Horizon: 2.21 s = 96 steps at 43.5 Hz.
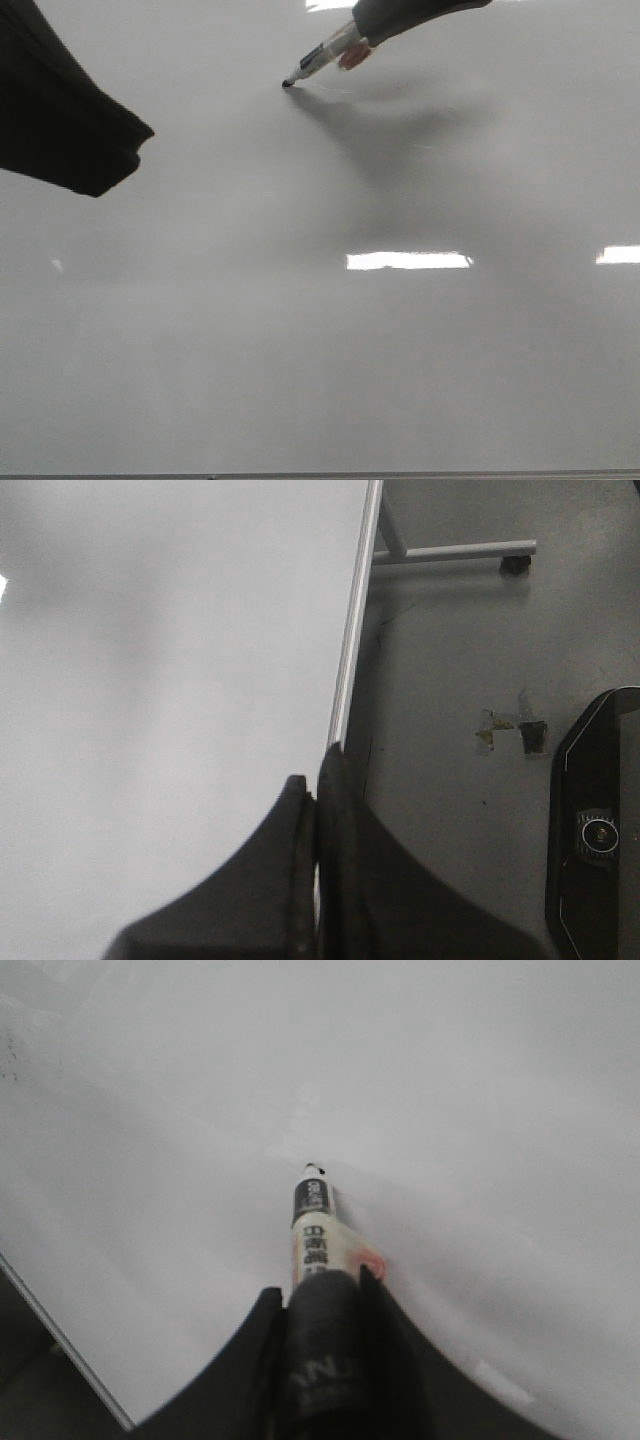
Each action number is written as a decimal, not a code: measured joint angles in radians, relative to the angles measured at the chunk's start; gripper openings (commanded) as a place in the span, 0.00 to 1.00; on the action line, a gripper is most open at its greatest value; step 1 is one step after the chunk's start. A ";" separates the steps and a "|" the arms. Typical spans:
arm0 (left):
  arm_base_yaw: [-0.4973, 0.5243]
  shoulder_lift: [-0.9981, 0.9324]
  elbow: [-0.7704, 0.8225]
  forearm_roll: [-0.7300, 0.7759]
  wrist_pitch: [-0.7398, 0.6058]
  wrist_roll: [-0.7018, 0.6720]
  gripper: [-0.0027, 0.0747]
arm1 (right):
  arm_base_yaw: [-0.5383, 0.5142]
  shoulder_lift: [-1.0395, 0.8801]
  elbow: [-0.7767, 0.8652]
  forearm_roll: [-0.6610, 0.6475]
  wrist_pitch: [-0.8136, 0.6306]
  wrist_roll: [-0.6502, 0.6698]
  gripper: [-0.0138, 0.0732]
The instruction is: Write number 7 on whiteboard
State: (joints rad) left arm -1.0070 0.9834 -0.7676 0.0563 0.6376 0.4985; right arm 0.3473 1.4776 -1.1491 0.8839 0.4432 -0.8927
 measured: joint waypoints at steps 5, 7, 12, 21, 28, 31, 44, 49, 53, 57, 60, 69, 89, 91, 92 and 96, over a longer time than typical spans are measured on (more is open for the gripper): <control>0.000 0.000 0.000 0.000 0.000 0.000 0.01 | -0.052 -0.002 0.000 0.009 0.045 0.000 0.09; 0.000 0.000 0.000 0.000 0.000 0.000 0.01 | -0.081 -0.011 0.000 0.009 0.073 0.000 0.09; 0.000 0.000 0.000 0.000 0.000 0.000 0.01 | -0.154 -0.029 0.000 0.007 0.136 0.000 0.09; 0.000 0.000 0.000 0.000 0.000 0.000 0.01 | -0.210 -0.041 0.000 -0.001 0.187 0.000 0.09; 0.000 0.000 0.000 0.000 0.000 0.000 0.01 | -0.192 -0.048 0.034 -0.035 0.174 0.000 0.09; 0.000 0.000 0.000 0.000 0.000 0.000 0.01 | -0.166 -0.049 0.090 -0.058 0.165 0.000 0.09; 0.000 0.000 0.000 -0.002 0.000 0.000 0.01 | -0.049 -0.057 0.309 -0.130 0.072 0.000 0.09; 0.000 0.000 0.000 -0.011 -0.004 0.000 0.02 | -0.039 -0.151 0.278 -0.142 0.105 -0.017 0.09; 0.000 0.000 0.000 -0.015 -0.009 0.000 0.14 | 0.005 -0.230 0.221 -0.180 0.207 -0.072 0.09; -0.002 0.000 -0.002 -0.015 -0.018 0.000 0.40 | 0.073 -0.259 0.181 -0.204 0.301 -0.116 0.09; -0.006 0.000 -0.010 -0.015 -0.029 0.000 0.62 | 0.129 -0.263 0.164 -0.234 0.339 -0.134 0.09; -0.008 0.000 -0.049 0.022 -0.060 0.000 0.80 | 0.296 -0.263 0.119 -0.274 0.374 -0.147 0.09; -0.008 0.027 -0.051 0.033 -0.065 0.002 0.42 | 0.412 -0.278 0.051 -0.278 0.386 -0.147 0.09; -0.008 0.028 -0.051 0.033 -0.063 0.002 0.37 | 0.412 -0.282 0.051 -0.278 0.389 -0.147 0.09; -0.008 0.028 -0.051 0.033 -0.063 0.002 0.34 | 0.412 -0.285 0.050 -0.278 0.394 -0.147 0.09; -0.008 0.028 -0.051 0.033 -0.061 0.002 0.26 | 0.412 -0.286 0.050 -0.278 0.407 -0.149 0.09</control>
State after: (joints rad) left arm -1.0152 1.0118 -0.8188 0.0894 0.5770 0.5003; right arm 0.7589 1.1912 -1.0992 0.6058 0.8502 -1.0422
